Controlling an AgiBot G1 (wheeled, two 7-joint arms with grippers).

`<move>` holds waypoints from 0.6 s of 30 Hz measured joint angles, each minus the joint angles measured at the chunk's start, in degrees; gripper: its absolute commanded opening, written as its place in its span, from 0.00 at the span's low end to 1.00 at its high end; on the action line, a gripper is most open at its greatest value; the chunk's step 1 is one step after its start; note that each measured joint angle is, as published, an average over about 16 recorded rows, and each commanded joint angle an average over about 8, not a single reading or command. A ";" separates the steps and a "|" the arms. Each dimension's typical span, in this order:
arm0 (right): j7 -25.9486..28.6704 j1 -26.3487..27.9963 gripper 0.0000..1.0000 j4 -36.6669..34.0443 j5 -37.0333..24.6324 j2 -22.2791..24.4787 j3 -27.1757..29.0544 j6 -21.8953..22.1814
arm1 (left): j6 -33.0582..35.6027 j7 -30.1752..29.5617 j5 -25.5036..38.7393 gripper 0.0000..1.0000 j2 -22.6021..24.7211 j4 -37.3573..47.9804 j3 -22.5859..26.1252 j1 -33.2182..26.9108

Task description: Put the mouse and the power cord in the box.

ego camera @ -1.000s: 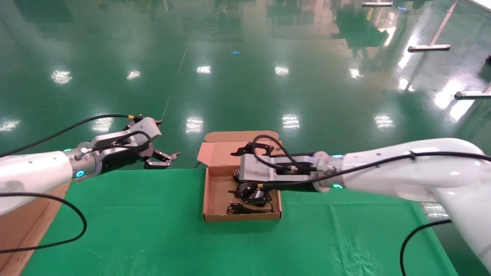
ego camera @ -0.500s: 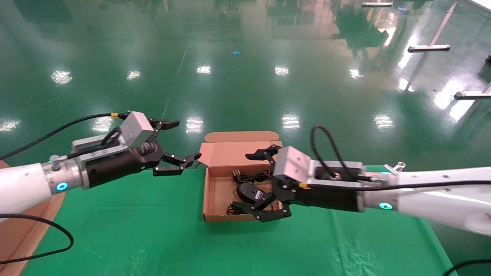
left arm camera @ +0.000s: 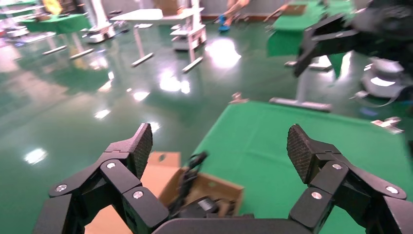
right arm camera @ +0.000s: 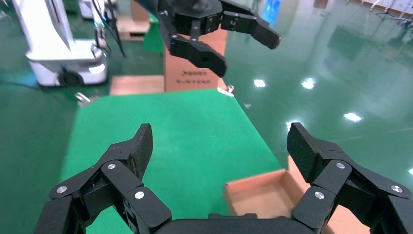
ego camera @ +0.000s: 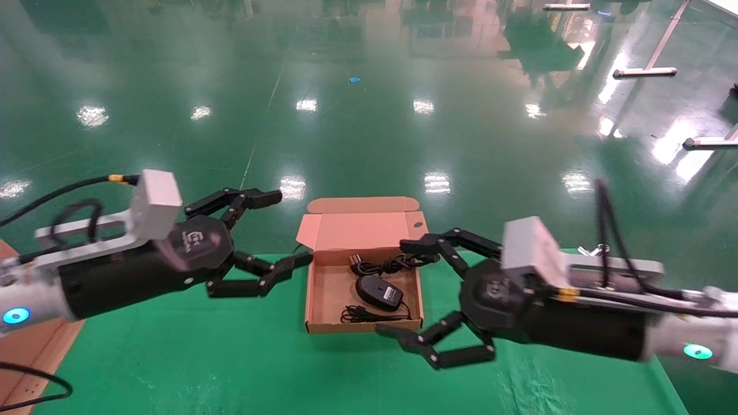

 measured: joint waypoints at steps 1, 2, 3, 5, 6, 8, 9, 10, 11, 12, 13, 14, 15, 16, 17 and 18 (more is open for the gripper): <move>0.68 -0.58 1.00 0.73 0.71 0.72 0.63 -0.60 | 0.86 -0.87 -0.33 1.00 -0.53 -1.14 -0.64 0.59; 1.37 -1.16 1.00 1.46 1.42 1.45 1.27 -1.21 | 1.71 -1.74 -0.66 1.00 -1.06 -2.27 -1.28 1.19; 2.05 -1.74 1.00 2.20 2.13 2.17 1.90 -1.81 | 2.57 -2.62 -0.99 1.00 -1.59 -3.41 -1.92 1.78; 3.42 -2.89 1.00 3.66 3.54 3.62 3.17 -3.02 | 4.28 -4.36 -1.64 1.00 -2.65 -5.69 -3.20 2.97; 4.10 -3.47 1.00 4.39 4.25 4.34 3.81 -3.63 | 5.14 -5.24 -1.97 1.00 -3.18 -6.82 -3.84 3.56; 5.49 -4.64 1.00 5.87 5.69 5.80 5.09 -4.85 | 6.86 -7.00 -2.64 1.00 -4.25 -9.12 -5.14 4.76; 6.17 -5.22 1.00 6.61 6.40 6.53 5.72 -5.45 | 7.72 -7.87 -2.97 1.00 -4.78 -10.26 -5.78 5.35; 6.87 -5.81 1.00 7.35 7.12 7.27 6.37 -6.07 | 8.59 -8.76 -3.30 1.00 -5.32 -11.42 -6.43 5.96; 7.52 -6.36 1.00 8.05 7.79 7.95 6.97 -6.64 | 9.45 -9.64 -3.63 1.00 -5.86 -12.56 -7.08 6.55; 8.13 -6.88 1.00 8.70 8.43 8.60 7.54 -7.18 | 10.27 -10.48 -3.95 1.00 -6.37 -13.65 -7.69 7.12; 8.70 -7.36 1.00 9.31 9.02 9.20 8.07 -7.69 | 11.01 -11.23 -4.23 1.00 -6.82 -14.64 -8.25 7.63; 9.24 -7.85 1.00 9.94 9.62 9.82 8.61 -8.20 | 11.84 -12.07 -4.54 1.00 -7.33 -15.73 -8.86 8.20; 9.74 -8.30 1.00 10.51 10.18 10.38 9.10 -8.66 | 12.63 -12.83 -4.84 1.00 -7.81 -16.78 -9.45 8.74; 10.19 -8.71 1.00 11.03 10.69 10.90 9.55 -9.09 | 13.38 -13.54 -5.13 1.00 -8.27 -17.76 -10.00 9.25; 10.59 -9.08 1.00 11.50 11.15 11.36 9.96 -9.48 | 14.06 -14.18 -5.39 1.00 -8.68 -18.66 -10.50 9.71; 10.95 -9.42 1.00 11.93 11.57 11.77 10.33 -9.83 | 14.69 -14.77 -5.63 1.00 -9.07 -19.48 -10.97 10.14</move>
